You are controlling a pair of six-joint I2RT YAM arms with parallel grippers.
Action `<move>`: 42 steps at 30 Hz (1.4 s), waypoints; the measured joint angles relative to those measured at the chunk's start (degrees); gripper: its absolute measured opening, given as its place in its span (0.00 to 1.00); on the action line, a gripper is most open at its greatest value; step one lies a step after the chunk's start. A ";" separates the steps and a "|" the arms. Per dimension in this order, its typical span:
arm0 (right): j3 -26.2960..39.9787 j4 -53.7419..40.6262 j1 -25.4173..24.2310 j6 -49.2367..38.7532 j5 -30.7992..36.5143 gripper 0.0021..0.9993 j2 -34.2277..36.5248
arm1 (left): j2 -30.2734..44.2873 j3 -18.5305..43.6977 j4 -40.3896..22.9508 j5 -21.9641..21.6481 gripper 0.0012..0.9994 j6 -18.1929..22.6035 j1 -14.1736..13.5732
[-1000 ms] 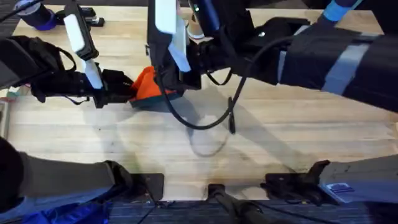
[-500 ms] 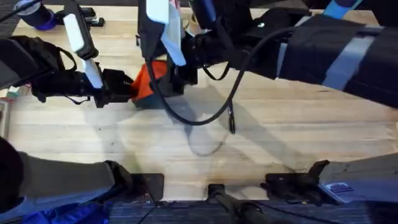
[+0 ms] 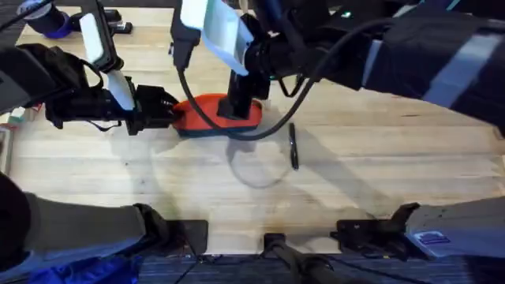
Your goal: Unzip the bag, pick up the pens from the table one at a time and place them inside, then zip the bag closed.
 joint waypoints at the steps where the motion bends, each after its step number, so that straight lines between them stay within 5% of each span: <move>1: 0.00 -0.23 -0.19 0.79 0.57 1.00 -0.50 | 0.02 0.00 0.02 0.00 0.04 0.00 0.00; 19: 0.02 -10.35 -11.15 34.32 -4.68 1.00 -6.29 | 0.02 0.00 0.02 0.00 0.04 0.00 0.00; 42: 0.02 -13.68 -11.19 46.82 -5.69 1.00 -6.29 | 0.01 0.00 0.02 0.00 0.04 0.00 0.00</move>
